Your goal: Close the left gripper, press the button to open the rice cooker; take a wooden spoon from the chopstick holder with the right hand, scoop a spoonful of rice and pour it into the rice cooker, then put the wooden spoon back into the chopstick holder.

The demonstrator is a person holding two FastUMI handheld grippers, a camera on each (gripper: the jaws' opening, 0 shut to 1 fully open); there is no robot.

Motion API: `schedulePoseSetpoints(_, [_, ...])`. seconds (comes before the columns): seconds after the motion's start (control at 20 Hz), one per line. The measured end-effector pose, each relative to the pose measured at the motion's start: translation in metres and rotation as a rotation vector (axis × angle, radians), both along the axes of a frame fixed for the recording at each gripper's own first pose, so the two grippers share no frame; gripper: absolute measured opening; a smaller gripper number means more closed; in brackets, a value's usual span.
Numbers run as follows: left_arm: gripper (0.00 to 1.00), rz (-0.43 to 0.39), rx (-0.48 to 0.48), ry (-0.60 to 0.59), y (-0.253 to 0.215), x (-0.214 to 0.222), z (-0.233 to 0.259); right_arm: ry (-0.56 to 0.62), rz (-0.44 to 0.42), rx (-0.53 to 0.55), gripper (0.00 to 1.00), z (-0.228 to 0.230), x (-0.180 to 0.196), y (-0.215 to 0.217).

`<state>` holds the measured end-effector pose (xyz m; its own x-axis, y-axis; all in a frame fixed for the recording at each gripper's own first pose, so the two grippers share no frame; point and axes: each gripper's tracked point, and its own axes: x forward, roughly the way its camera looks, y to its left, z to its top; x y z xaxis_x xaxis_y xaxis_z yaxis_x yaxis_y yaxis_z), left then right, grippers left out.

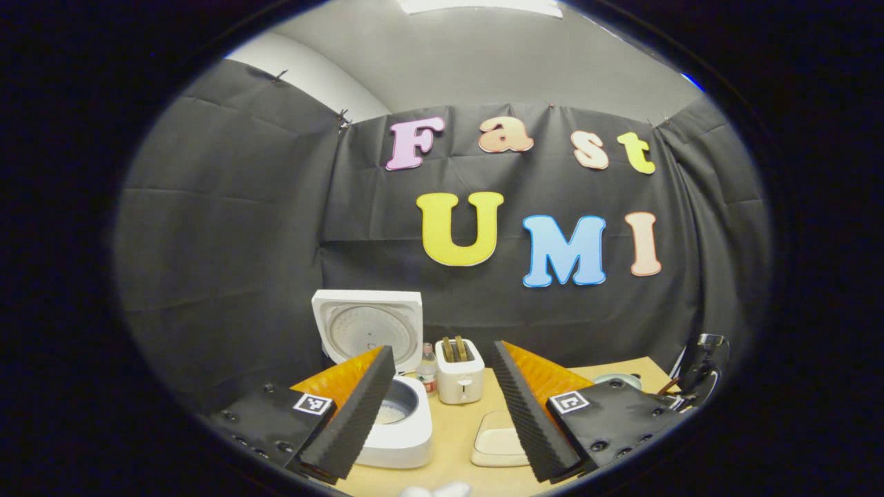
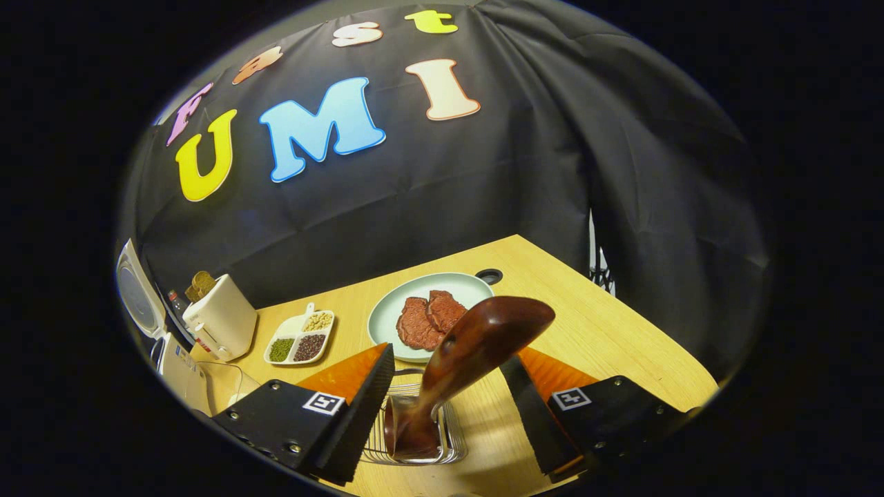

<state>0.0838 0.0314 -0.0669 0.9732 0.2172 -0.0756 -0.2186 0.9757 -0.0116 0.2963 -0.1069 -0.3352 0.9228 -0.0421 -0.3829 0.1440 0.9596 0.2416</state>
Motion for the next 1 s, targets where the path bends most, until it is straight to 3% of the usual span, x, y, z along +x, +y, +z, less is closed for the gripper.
schedulePoseSetpoints(0.05, [0.97,0.012,0.001,0.001,0.003,0.002,-0.001,0.005,0.011,0.008,0.93,-0.002,0.004,0.001])
schedulePoseSetpoints(0.25, [0.96,0.037,0.003,0.024,0.006,0.001,-0.008,0.010,0.021,0.060,0.22,0.003,0.007,0.011])
schedulePoseSetpoints(0.65, [0.97,0.049,0.030,0.020,0.013,-0.007,-0.003,-0.014,0.048,0.047,0.22,0.020,0.008,0.014])
schedulePoseSetpoints(0.7, [0.97,0.045,0.028,0.022,0.013,-0.008,-0.005,-0.013,0.050,0.047,0.19,0.023,0.006,0.015])
schedulePoseSetpoints(1.0, [0.98,0.032,0.006,0.021,0.035,-0.010,-0.010,-0.059,0.063,-0.045,0.18,0.062,-0.006,0.029])
